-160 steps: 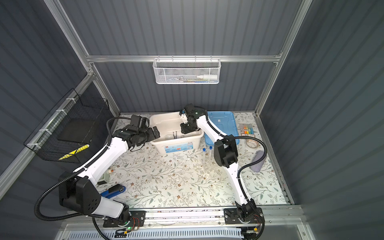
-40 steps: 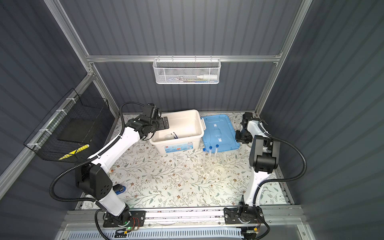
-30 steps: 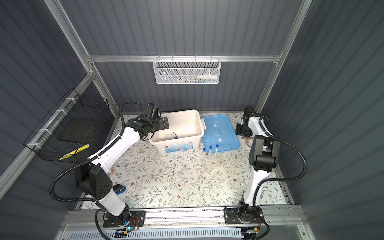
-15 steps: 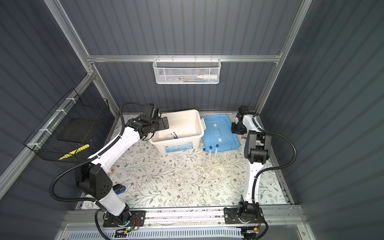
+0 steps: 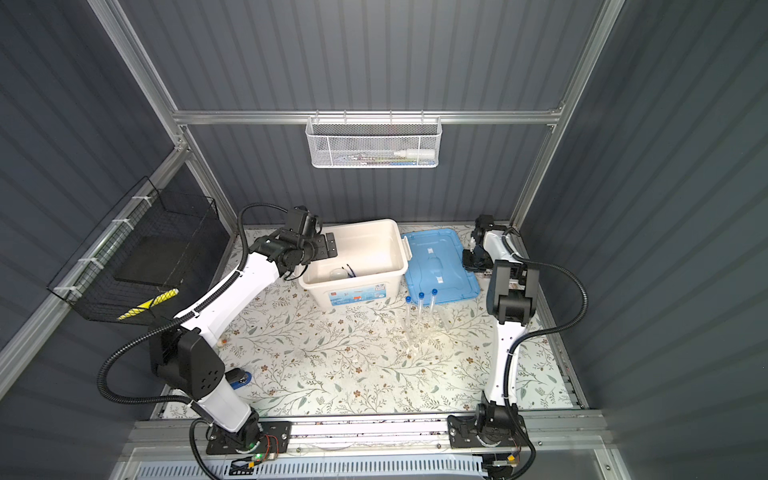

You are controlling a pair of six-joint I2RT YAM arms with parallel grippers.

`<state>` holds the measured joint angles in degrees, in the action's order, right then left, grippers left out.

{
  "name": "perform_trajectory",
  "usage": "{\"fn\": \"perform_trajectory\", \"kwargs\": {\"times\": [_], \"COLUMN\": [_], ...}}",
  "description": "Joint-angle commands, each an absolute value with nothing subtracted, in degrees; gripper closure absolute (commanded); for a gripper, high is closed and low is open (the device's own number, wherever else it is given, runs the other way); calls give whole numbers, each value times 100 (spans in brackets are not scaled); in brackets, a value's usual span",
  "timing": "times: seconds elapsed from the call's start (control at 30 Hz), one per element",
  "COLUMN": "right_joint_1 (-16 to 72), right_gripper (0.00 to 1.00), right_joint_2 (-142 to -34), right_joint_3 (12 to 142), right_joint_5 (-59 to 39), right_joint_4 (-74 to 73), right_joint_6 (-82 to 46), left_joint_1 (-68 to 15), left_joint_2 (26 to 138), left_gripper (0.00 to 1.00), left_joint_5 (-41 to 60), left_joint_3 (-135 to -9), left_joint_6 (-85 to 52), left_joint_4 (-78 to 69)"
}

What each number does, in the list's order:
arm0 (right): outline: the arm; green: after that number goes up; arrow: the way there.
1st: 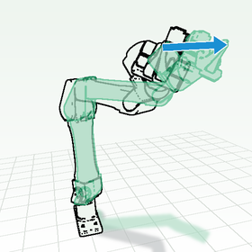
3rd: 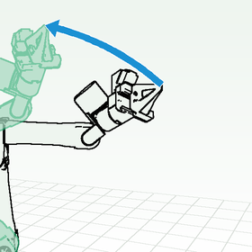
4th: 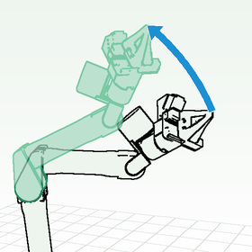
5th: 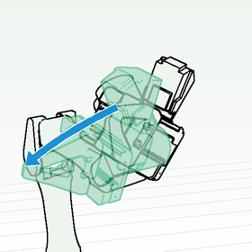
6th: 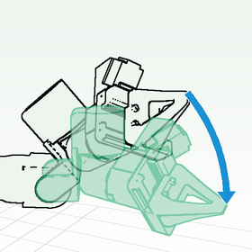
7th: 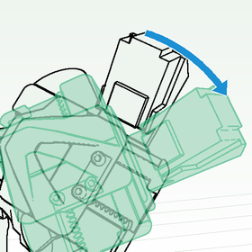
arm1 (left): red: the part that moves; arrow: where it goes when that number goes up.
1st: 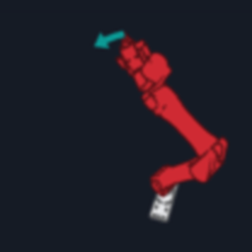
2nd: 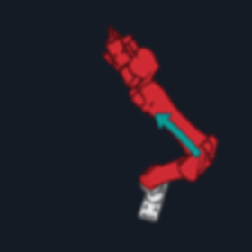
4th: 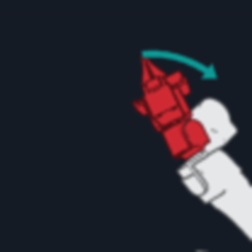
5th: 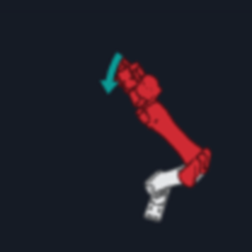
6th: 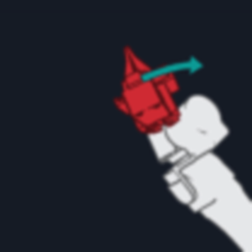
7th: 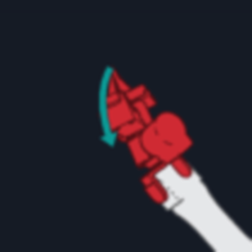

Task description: Organize the chemistry lab equipment

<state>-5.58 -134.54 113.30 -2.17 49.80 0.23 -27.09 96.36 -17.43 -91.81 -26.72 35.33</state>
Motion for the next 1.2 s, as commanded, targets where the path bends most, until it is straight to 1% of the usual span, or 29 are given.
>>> {"fn": "perform_trajectory", "kwargs": {"times": [0.0,0.13,0.2,0.5,0.7,0.9,1.17], "right_joint_1": [-545,-553,-550,-609,-763,-963,-1057], "right_gripper": [87,98,100,100,100,100,100], "right_joint_2": [-13629,-13572,-13465,-12886,-12348,-11734,-11137], "right_joint_3": [11498,11440,11363,10994,10666,10335,10189], "right_joint_5": [-291,-347,-325,-286,-543,-694,-659], "right_joint_4": [5124,5116,5061,4866,4832,4820,5018], "right_joint_6": [65,118,162,163,-102,-264,-244], "left_joint_1": [-2747,-2751,-2751,-2749,-2751,-2751,-2819], "left_joint_2": [9633,9616,9591,9633,9659,9819,10291], "left_gripper": [0,0,0,0,0,0,0], "left_joint_5": [-1812,-1830,-1840,-1734,-1605,-1328,-678], "left_joint_3": [-9389,-9369,-9339,-9334,-9359,-9549,-10191], "left_joint_6": [-2646,-2649,-2644,-2622,-2610,-2609,-2558], "left_joint_4": [3666,3665,3649,3509,3415,3379,3354]}}
